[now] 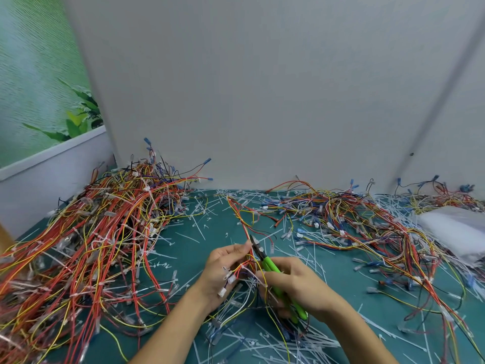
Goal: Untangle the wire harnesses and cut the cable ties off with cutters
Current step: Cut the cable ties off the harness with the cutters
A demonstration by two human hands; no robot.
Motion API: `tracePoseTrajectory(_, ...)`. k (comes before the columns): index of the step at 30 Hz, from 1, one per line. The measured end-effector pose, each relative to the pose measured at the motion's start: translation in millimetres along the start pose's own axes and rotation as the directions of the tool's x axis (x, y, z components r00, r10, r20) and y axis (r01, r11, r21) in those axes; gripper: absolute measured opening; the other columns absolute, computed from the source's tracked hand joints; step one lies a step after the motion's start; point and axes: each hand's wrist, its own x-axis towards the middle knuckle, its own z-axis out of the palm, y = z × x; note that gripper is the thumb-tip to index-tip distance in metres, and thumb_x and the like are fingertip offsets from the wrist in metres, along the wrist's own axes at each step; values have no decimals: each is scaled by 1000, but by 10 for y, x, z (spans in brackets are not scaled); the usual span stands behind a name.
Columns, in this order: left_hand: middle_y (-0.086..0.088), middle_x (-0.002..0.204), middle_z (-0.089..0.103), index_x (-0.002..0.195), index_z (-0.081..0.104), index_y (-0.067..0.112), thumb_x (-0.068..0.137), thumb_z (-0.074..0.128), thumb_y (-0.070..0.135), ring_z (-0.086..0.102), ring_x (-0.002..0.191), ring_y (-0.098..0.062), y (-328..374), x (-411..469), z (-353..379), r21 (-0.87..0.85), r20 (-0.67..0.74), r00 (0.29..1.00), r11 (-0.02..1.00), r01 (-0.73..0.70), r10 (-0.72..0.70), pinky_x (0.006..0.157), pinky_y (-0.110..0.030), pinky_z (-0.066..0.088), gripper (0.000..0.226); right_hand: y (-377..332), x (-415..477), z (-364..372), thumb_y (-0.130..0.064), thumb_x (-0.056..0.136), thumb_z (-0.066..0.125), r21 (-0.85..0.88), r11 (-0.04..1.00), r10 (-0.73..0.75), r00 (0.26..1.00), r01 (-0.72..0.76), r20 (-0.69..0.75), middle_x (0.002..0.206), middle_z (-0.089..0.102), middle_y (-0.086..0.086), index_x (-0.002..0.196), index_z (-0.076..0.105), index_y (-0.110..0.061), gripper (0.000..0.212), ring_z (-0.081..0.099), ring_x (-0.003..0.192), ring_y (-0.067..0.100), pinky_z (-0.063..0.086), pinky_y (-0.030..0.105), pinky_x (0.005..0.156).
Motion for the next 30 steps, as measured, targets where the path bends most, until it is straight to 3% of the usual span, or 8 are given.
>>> tracePoseTrajectory(5, -23, 82, 68, 91, 72, -2, 83, 75, 25, 65, 64, -29, -28, 25, -17, 1, -7, 1000, 1000, -5, 5, 63, -37, 57, 28, 18, 11, 1, -11, 104, 53, -76, 997, 9, 1000, -11, -21, 61, 50, 17, 95, 57, -4, 12, 43, 45, 22, 38, 26, 41)
tracePoseTrajectory(10, -21, 80, 69, 89, 73, -1, 86, 74, 22, 67, 61, -27, -50, 35, -17, -24, 0, 1000, 999, -27, 27, 57, -35, 58, 23, 6, 3, 28, -15, 103, 57, -104, 994, 18, 999, -23, -51, 59, 50, 16, 96, 53, 2, 19, 43, 45, 22, 39, 26, 40)
tracePoseTrajectory(14, -18, 78, 69, 86, 74, 2, 84, 75, 22, 65, 61, -25, -55, 44, -18, -33, -13, 999, 999, -38, 37, 59, -33, 58, 20, -6, -7, 32, -19, 102, 59, -131, 991, 25, 998, -32, -55, 62, 53, 15, 100, 50, 7, 28, 48, 49, 25, 41, 32, 46)
tracePoseTrajectory(19, -18, 78, 69, 84, 74, 3, 85, 75, 23, 66, 62, -25, -44, 51, -49, -24, 23, 1000, 999, -21, 21, 63, -35, 58, 21, 10, -11, 24, -16, 103, 57, -170, 985, 17, 998, -27, -61, 63, 53, 12, 95, 51, 3, 21, 50, 44, 23, 42, 30, 43)
tracePoseTrajectory(21, -18, 79, 69, 86, 74, 2, 86, 75, 24, 66, 62, -25, -38, 54, -58, -16, 38, 999, 1000, -12, 12, 64, -36, 57, 22, 20, -4, 24, -14, 103, 54, -166, 986, 9, 998, -18, -55, 59, 50, 13, 89, 56, -8, 15, 44, 44, 22, 39, 29, 43)
tracePoseTrajectory(25, -19, 79, 69, 87, 74, 0, 87, 73, 23, 67, 61, -25, -21, 50, -52, -40, 59, 998, 999, 6, -4, 61, -35, 60, 22, 2, -3, 36, -14, 103, 52, -133, 991, 9, 999, -13, -34, 57, 47, 12, 82, 60, -22, 24, 40, 44, 21, 38, 27, 42)
tracePoseTrajectory(30, -17, 77, 68, 92, 72, 0, 86, 72, 24, 66, 61, -24, -14, 45, -35, -34, 59, 998, 999, 6, -4, 62, -34, 58, 25, -42, -21, 66, -11, 104, 50, -110, 994, 13, 999, -17, -31, 56, 45, 7, 83, 57, -18, 23, 39, 42, 18, 38, 24, 40)
